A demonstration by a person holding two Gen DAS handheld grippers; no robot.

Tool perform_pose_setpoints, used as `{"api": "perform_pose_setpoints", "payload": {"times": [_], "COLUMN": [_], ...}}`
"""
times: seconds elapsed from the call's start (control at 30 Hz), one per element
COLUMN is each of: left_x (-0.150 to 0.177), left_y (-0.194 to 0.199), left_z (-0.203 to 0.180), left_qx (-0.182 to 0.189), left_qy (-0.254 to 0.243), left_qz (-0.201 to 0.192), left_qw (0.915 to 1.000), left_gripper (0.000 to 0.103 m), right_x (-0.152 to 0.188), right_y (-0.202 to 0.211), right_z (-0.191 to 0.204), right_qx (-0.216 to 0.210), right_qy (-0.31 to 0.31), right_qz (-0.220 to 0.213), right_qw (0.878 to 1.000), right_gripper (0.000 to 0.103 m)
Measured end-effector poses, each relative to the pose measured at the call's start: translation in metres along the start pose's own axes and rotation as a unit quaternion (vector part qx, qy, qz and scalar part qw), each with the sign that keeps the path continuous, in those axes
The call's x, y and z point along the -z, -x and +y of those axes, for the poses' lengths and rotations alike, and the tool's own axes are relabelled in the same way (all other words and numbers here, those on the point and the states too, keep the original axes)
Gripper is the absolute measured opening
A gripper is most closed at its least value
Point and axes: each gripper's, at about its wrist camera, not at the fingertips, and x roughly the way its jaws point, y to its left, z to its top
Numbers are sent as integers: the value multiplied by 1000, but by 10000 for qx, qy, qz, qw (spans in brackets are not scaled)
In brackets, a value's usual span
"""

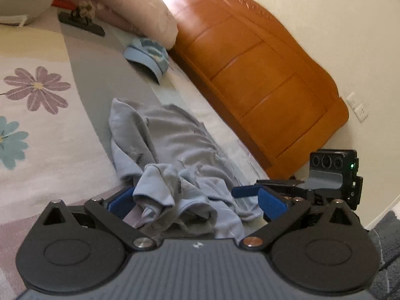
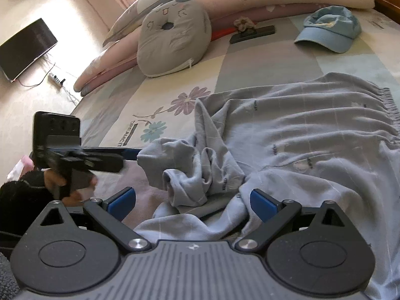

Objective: Fold clothes
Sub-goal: 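Close the left tool on the grey pant leg cuff, then lift the cuff with the left tool and pull the leg out straight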

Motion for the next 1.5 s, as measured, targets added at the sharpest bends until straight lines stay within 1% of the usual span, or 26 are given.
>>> {"api": "perform_pose_setpoints", "payload": {"times": [0.1, 0.13, 0.27, 0.43, 0.5, 0.53, 0.57, 0.6, 0.67, 0.7, 0.73, 0.77, 0.8, 0.83, 0.87, 0.9, 0.93, 0.97, 1.0, 1.1, 1.2, 1.23, 1.3, 1.4, 1.5], "left_x": [7, 8, 8, 17, 25, 28, 29, 30, 32, 32, 30, 28, 26, 25, 23, 24, 23, 22, 21, 14, 3, -1, -9, -19, -21], "left_y": [-16, -22, -23, -15, -10, -6, -2, 1, 5, 3, -2, -7, -10, -13, -16, -12, -11, -9, -8, -1, 13, 17, 26, 38, 41], "left_z": [21, 27, 33, 30, 38, 42, 46, 51, 56, 56, 52, 49, 47, 44, 43, 44, 41, 37, 31, 15, 4, 2, -4, -3, -1], "left_qx": [-459, -505, -510, -68, -118, -157, -150, -109, -84, -198, -527, -850, -1066, -1281, -1490, -1555, -1703, -1852, -2002, -2245, -2582, -2700, -3109, -3526, -3589], "left_qy": [287, 370, 563, 778, 923, 1046, 1250, 1462, 1734, 1730, 1559, 1391, 1328, 1265, 1210, 1362, 1353, 1339, 1222, 967, 738, 666, 460, 360, 373], "left_qz": [190, 206, -9, -72, -302, -475, -622, -761, -952, -917, -744, -574, -487, -399, -315, -316, -327, -337, -352, -486, -637, -684, -696, -738, -496], "left_qw": [9984, 9978, 9971, 9969, 9952, 9933, 9901, 9863, 9802, 9804, 9836, 9850, 9842, 9828, 9809, 9779, 9755, 9730, 9715, 9684, 9612, 9581, 9468, 9322, 9313], "left_gripper": [102, 102, 101, 101, 92, 85, 81, 79, 72, 68, 55, 32, 20, 13, 12, 10, 6, 6, 5, 3, 2, 2, 0, 0, 1], "right_x": [-1, -2, 0, 8, 10, 11, 12, 12, 13, 13, 13, 13, 13, 13, 13, 13, 12, 12, 12, 10, 7, 6, 4, 3, 4], "right_y": [-6, -7, -8, -4, -3, -3, -4, -4, -6, -6, -7, -7, -8, -9, -9, -10, -9, -8, -6, 1, 8, 10, 12, 13, 12], "right_z": [4, 6, 13, 10, 7, 5, 4, 3, 2, 2, 2, 1, 1, 1, 1, 1, 0, 0, -1, -6, -13, -15, -19, -22, -22], "right_qx": [-37, -34, 31, 121, 143, 146, 155, 170, 208, 208, 198, 187, 181, 175, 165, 155, 142, 128, 117, 111, 140, 128, 104, 54, 22], "right_qy": [58, 82, 157, 74, -13, -55, -79, -91, -86, -83, -83, -82, -81, -74, -63, -45, -17, 14, 42, 119, 158, 145, 124, 113, 120], "right_qz": [68, 79, 121, 152, 154, 156, 164, 175, 194, 200, 204, 209, 215, 221, 227, 234, 233, 227, 219, 180, 100, 75, 30, 7, 19], "right_qw": [10000, 9999, 9998, 9998, 9998, 9998, 9997, 9997, 9996, 9995, 9996, 9996, 9996, 9996, 9996, 9996, 9996, 9997, 9997, 9997, 9997, 9998, 9999, 9999, 9999], "right_gripper": [100, 100, 100, 100, 100, 100, 100, 100, 100, 100, 100, 100, 100, 100, 100, 100, 100, 100, 100, 100, 100, 100, 100, 101, 101]}}
